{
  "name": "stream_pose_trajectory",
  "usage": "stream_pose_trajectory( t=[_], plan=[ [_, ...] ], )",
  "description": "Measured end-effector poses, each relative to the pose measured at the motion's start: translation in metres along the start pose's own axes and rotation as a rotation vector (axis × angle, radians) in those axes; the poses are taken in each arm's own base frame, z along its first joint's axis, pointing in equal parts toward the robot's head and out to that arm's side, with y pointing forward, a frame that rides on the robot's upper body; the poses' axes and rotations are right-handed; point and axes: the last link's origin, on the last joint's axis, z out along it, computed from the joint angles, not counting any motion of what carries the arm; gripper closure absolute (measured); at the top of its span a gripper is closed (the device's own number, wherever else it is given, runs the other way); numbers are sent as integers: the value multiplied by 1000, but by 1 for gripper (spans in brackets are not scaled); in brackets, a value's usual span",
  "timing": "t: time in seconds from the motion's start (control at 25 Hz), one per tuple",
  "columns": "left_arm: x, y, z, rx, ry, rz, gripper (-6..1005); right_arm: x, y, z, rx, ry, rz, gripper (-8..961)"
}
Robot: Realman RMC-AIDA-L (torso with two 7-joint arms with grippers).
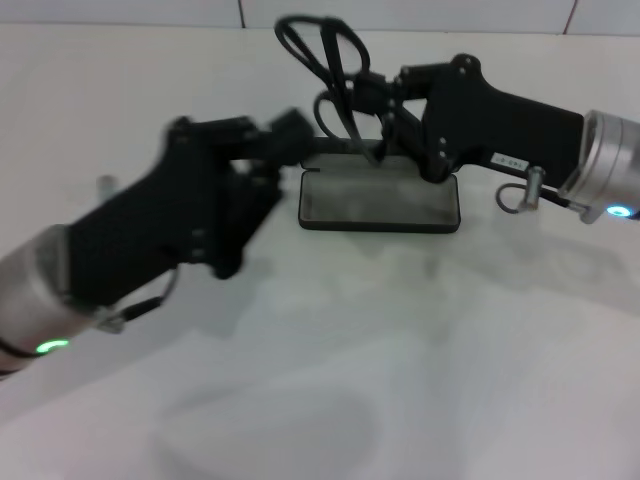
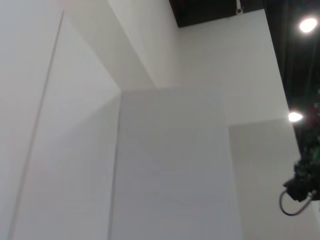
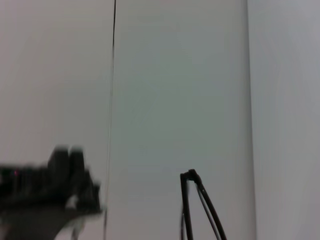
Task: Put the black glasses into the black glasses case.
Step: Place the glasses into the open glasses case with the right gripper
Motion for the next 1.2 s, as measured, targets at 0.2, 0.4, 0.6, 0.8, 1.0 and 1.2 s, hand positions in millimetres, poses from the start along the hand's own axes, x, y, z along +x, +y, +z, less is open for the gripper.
stream_pose_trajectory(
  t=[0.2, 0.4, 0.6, 0.8, 1.0, 1.2],
  plan=[
    [26, -3, -31, 77, 49, 64, 940, 2, 7, -12, -48, 159, -30, 906],
    [41, 0, -48, 135, 77, 104, 941, -4, 33, -8, -77, 442, -183, 904],
    [40, 0, -48, 140, 82, 103, 941, -15, 42, 1, -23, 732, -326, 902],
    [38, 1, -45, 136, 84, 99, 940, -16, 32, 14, 76, 894, -416, 900],
    [37, 1, -44, 132, 87, 94, 940, -13, 18, 21, 133, 949, -451, 898],
    [36, 2, -41, 133, 96, 93, 941, 1, 14, 33, 137, 996, -501, 896]
  ],
)
